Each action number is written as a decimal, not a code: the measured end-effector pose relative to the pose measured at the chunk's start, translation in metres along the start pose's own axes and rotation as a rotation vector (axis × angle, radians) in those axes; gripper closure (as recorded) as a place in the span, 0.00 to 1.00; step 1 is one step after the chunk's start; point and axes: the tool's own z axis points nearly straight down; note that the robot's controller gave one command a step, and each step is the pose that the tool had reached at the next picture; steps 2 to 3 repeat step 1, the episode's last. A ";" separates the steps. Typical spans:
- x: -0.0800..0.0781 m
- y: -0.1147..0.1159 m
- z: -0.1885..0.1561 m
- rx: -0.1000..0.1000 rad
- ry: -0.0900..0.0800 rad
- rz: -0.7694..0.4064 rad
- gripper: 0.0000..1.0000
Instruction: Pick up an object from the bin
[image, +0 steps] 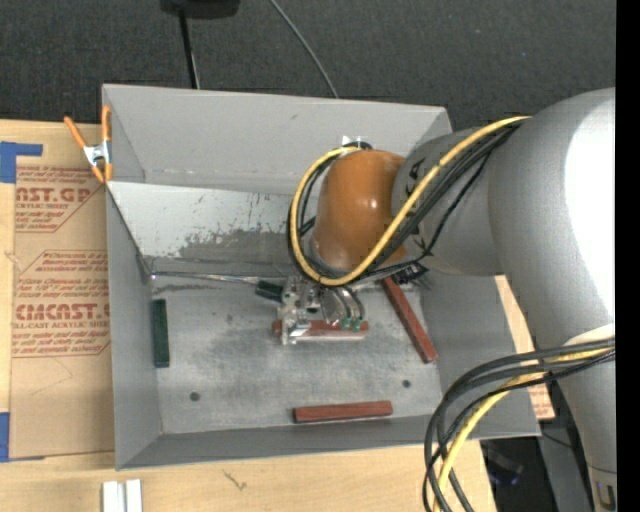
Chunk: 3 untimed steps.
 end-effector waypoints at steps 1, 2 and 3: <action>-0.006 -0.007 -0.191 0.003 0.013 0.001 1.00; -0.006 -0.007 -0.191 0.003 0.013 0.001 1.00; -0.006 -0.007 -0.191 0.003 0.013 0.001 1.00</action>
Offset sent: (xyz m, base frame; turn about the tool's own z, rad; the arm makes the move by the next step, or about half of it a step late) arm 0.0000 0.0000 0.0000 0.0000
